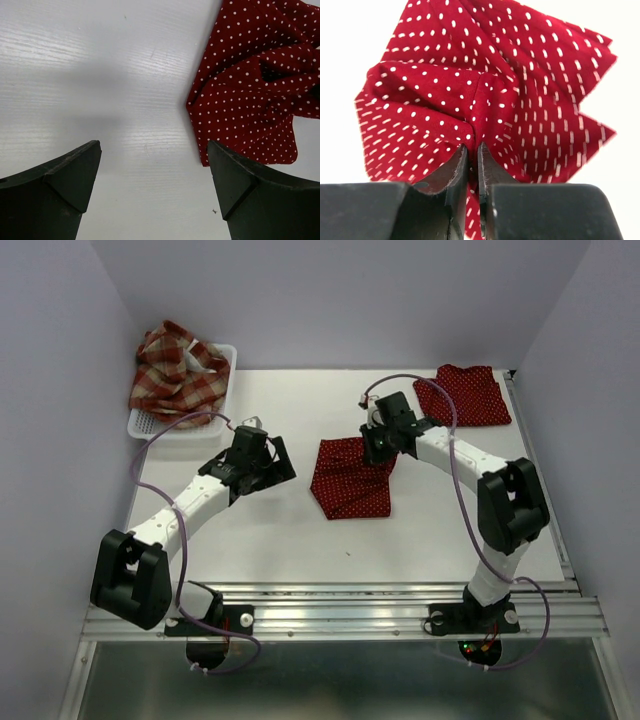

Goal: Fold and stack the skirts
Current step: Fold the skirt

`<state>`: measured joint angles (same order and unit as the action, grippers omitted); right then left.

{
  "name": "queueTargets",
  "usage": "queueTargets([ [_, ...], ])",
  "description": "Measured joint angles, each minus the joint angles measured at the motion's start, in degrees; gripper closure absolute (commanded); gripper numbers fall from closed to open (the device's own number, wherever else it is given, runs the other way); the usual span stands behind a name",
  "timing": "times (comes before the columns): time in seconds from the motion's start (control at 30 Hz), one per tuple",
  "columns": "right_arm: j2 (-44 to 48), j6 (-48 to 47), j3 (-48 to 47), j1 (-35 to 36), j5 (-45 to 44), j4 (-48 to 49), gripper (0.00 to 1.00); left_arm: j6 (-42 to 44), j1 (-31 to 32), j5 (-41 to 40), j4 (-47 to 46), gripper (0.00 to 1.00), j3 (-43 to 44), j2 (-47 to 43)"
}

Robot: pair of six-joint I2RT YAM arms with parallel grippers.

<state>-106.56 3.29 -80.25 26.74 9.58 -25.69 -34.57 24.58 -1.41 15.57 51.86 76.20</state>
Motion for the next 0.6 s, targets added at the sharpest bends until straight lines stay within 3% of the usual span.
queueTargets([
  [0.27, 18.1, 6.7, 11.7, 0.0, -1.6, 0.4, 0.92, -0.3, -0.3, 1.8, -0.8, 0.01, 0.0, 0.0],
  [0.43, 23.1, 9.4, 21.2, 0.0, -1.8, 1.7, 0.89, -0.3, -0.3, 2.8, -1.1, 0.01, 0.0, 0.4],
  [0.57, 24.4, 11.4, 29.5, 0.0, -2.8, 2.3, 0.82, -0.3, -0.3, 2.9, -1.2, 0.01, 0.0, 1.1],
  [0.6, 24.8, 11.8, 31.2, 0.0, -3.0, 2.3, 0.73, -0.3, -0.3, 2.9, -1.2, 0.01, 0.0, 1.4],
])
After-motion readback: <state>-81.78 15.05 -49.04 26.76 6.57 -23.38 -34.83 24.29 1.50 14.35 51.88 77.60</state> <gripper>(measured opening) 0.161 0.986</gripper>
